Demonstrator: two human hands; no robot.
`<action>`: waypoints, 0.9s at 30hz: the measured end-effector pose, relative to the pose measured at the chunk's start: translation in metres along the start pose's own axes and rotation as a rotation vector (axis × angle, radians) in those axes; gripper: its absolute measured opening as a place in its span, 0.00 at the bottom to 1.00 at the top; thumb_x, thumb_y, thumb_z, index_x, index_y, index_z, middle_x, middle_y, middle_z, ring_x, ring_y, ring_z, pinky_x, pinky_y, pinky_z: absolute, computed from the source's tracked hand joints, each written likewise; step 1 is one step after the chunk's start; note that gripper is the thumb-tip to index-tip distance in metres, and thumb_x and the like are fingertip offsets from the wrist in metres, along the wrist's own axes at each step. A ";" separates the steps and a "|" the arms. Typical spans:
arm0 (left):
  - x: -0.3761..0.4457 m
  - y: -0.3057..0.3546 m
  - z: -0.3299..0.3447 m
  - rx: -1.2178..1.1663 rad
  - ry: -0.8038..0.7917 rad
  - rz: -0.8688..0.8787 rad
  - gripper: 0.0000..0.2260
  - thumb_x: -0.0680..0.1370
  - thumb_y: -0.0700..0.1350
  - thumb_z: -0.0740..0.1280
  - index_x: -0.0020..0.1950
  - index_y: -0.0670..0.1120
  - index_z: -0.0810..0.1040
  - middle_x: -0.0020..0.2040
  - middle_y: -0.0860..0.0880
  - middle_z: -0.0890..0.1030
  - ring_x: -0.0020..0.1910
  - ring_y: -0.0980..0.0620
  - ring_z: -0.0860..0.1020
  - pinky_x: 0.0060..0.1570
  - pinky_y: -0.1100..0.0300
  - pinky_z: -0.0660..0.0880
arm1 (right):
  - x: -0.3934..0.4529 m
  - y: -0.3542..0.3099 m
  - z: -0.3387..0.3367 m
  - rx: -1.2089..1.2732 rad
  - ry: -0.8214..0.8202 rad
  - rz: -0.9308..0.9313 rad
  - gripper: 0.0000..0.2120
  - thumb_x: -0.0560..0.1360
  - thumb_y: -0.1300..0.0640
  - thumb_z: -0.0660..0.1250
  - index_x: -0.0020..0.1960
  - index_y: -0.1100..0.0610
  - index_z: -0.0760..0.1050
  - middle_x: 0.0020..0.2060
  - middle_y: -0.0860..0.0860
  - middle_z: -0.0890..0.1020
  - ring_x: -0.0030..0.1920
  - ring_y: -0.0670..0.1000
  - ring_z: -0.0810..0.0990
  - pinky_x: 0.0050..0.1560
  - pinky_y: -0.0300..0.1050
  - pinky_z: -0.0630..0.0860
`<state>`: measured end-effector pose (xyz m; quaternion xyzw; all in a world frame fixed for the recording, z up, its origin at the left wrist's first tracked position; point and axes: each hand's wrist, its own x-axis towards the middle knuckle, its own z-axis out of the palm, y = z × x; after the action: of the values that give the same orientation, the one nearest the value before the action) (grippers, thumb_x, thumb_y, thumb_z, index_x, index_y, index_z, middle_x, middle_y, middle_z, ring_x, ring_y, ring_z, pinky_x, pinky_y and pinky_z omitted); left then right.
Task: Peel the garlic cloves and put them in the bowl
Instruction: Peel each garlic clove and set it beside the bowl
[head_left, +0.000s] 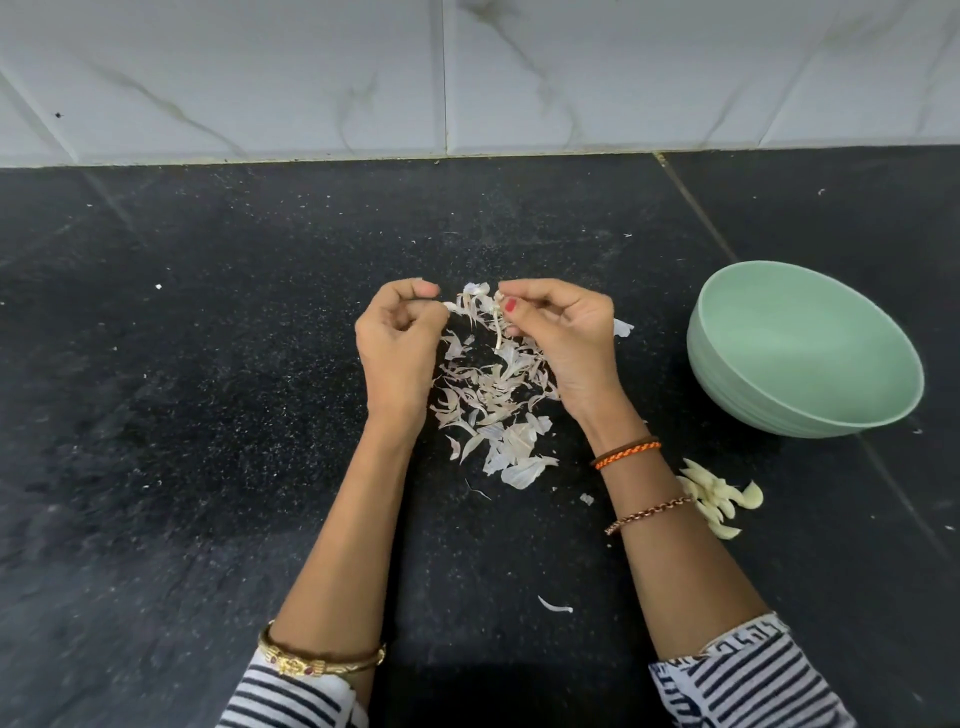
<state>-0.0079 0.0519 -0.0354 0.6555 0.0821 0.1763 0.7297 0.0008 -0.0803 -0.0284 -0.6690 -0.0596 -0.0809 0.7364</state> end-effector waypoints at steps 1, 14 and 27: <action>0.000 0.000 0.001 0.025 -0.009 0.004 0.10 0.74 0.34 0.65 0.40 0.48 0.77 0.28 0.57 0.74 0.28 0.61 0.68 0.32 0.68 0.67 | 0.000 0.001 0.001 -0.044 0.003 -0.007 0.09 0.72 0.71 0.67 0.44 0.58 0.80 0.33 0.45 0.83 0.34 0.41 0.79 0.37 0.33 0.76; -0.004 -0.003 0.004 0.298 -0.144 0.268 0.07 0.73 0.35 0.70 0.45 0.47 0.81 0.38 0.57 0.80 0.36 0.63 0.76 0.37 0.71 0.72 | 0.000 0.007 0.003 -0.184 0.008 -0.015 0.07 0.73 0.68 0.67 0.46 0.58 0.78 0.36 0.49 0.80 0.35 0.41 0.80 0.40 0.34 0.77; -0.004 -0.003 0.001 0.490 -0.247 0.401 0.08 0.72 0.40 0.66 0.42 0.40 0.84 0.36 0.54 0.79 0.33 0.63 0.73 0.38 0.75 0.68 | -0.002 0.002 0.004 -0.116 0.029 0.045 0.06 0.73 0.67 0.68 0.42 0.59 0.80 0.32 0.49 0.81 0.32 0.40 0.80 0.34 0.32 0.75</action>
<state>-0.0107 0.0492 -0.0389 0.8309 -0.0977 0.2107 0.5056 -0.0002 -0.0756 -0.0304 -0.7106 -0.0294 -0.0774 0.6987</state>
